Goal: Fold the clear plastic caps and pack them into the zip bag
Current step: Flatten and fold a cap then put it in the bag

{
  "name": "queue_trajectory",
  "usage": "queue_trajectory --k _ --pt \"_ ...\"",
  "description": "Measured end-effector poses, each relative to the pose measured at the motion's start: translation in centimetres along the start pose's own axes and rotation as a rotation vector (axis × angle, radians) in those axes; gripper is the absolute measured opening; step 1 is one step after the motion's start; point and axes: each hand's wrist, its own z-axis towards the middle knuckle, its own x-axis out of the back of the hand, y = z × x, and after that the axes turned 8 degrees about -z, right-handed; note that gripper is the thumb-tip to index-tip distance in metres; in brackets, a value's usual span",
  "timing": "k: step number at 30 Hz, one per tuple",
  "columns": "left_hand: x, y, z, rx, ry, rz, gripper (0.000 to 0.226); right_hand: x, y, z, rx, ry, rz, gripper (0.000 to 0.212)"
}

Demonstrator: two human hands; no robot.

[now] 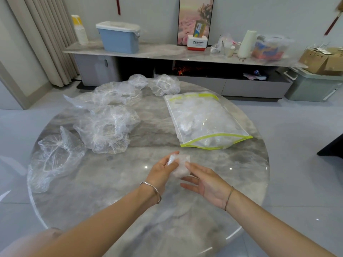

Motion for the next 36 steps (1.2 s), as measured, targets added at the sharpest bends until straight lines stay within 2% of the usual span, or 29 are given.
queue_trajectory --k 4,7,8,10,12,14,17,20,24,26,28,32,34,36 --pt "-0.9 -0.6 1.3 0.012 -0.037 0.045 0.044 1.4 -0.1 0.5 0.037 0.120 0.082 0.006" --pt "-1.5 -0.5 2.7 -0.041 0.004 0.119 0.038 2.8 -0.1 1.6 0.065 0.307 0.097 0.013" --pt "-1.5 -0.3 3.3 -0.109 0.041 0.193 0.036 3.6 -0.1 2.0 0.135 0.410 0.012 0.016" --pt "-1.7 0.0 5.2 -0.283 0.099 0.438 0.042 6.4 -0.6 3.0 0.353 0.613 -0.316 0.024" --pt "-2.2 0.0 6.9 -0.401 0.089 0.645 0.056 8.6 -1.3 3.9 0.530 0.647 -0.583 0.031" --pt "-3.0 -0.4 8.7 -0.487 0.055 0.808 0.068 10.5 -1.2 5.0 0.617 0.664 -0.754 0.031" --pt "-3.3 -1.3 11.4 -0.576 0.017 1.089 0.080 11.8 -0.6 7.3 0.829 0.691 -1.061 0.017" --pt "-2.5 -2.3 13.4 -0.583 0.010 1.205 0.068 12.7 -0.5 9.8 1.027 0.646 -1.292 0.016" --pt "-1.4 -3.4 14.7 -0.618 0.045 1.179 0.041 12.9 0.2 12.4 1.139 0.650 -1.390 0.013" --pt "-1.2 -3.7 15.0 -0.623 0.056 1.121 0.036 13.0 0.6 13.4 1.132 0.643 -1.428 0.015" --pt "-1.3 -3.7 14.9 -0.604 0.056 1.071 0.035 13.1 0.7 14.2 1.057 0.561 -1.464 0.026" --pt "-1.6 -3.7 15.2 -0.602 0.006 1.043 0.034 12.3 0.2 14.4 0.612 0.353 -1.636 0.066" --pt "-1.7 -3.6 15.2 -0.604 -0.021 1.053 0.033 11.8 -0.1 14.9 0.502 0.310 -1.721 0.087" --pt "-1.9 -3.2 15.0 -0.613 -0.034 1.045 0.031 11.5 -1.2 16.0 0.445 0.314 -1.796 0.089"
